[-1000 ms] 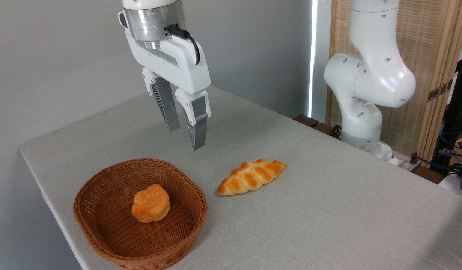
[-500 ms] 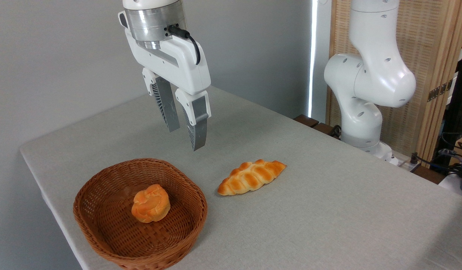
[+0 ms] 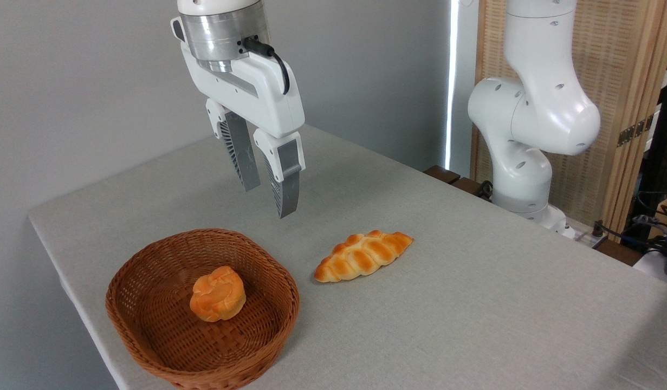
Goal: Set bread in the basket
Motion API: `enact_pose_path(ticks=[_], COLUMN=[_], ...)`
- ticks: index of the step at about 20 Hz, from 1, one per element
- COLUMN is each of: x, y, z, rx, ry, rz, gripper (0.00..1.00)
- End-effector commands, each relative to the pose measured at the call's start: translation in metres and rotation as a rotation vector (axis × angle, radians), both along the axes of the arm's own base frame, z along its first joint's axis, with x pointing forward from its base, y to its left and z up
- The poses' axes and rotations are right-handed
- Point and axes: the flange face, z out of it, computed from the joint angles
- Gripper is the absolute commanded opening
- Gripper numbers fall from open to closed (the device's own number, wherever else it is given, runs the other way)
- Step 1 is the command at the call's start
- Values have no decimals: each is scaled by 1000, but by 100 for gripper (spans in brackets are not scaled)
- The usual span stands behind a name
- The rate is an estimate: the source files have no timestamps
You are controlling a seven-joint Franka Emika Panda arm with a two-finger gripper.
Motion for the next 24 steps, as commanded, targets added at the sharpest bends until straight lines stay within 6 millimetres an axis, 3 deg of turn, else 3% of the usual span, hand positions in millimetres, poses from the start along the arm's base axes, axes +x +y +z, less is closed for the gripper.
enact_pose_path(ticks=[1,13,19,24], x=[-21,-110,-133,-163], y=[3,4,1,24], z=[-5,-57,-88,-111], rx=[13,21,23,-25], ry=[-24,-36,24,-14], rz=[14,-31,-43,-31], gripper=[100,100,100,100])
